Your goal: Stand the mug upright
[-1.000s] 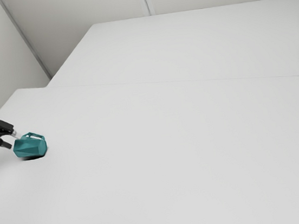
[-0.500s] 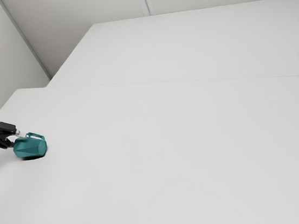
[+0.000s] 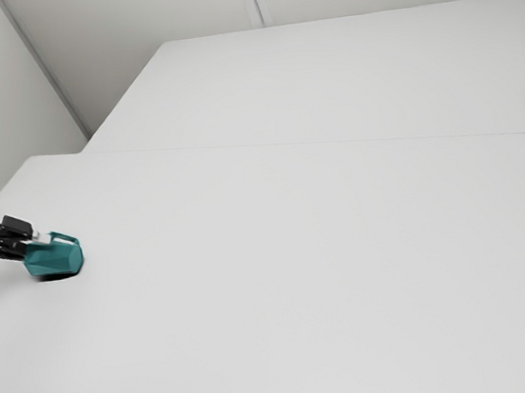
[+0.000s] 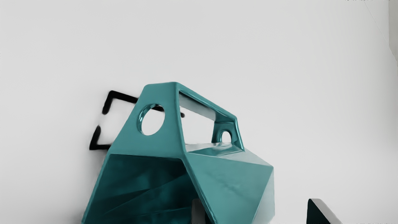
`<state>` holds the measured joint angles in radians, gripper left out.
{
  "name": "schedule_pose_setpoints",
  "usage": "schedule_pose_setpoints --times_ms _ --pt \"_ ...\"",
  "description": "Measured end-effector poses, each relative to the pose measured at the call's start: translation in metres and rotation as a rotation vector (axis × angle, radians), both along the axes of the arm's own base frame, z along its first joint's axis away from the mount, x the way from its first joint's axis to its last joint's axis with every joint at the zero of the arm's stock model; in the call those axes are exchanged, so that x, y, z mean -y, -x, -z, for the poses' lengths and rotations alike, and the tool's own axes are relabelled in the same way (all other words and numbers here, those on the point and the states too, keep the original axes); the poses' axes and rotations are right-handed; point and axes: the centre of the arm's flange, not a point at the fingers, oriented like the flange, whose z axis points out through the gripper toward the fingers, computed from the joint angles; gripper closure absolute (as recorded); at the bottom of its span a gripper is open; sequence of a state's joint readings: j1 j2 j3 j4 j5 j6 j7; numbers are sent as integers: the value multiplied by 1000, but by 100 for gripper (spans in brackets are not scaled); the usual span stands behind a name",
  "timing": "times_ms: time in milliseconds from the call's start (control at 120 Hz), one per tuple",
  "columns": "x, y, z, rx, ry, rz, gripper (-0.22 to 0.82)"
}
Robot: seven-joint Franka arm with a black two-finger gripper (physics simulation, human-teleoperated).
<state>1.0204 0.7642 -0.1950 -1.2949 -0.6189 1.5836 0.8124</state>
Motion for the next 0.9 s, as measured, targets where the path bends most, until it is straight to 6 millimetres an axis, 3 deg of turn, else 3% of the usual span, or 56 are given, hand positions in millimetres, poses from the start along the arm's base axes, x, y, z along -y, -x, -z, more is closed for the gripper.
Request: schedule_pose_setpoints --times_ms 408,900 --pt "11 -6 -9 23 40 29 70" --pt "15 -9 -18 29 33 42 78"
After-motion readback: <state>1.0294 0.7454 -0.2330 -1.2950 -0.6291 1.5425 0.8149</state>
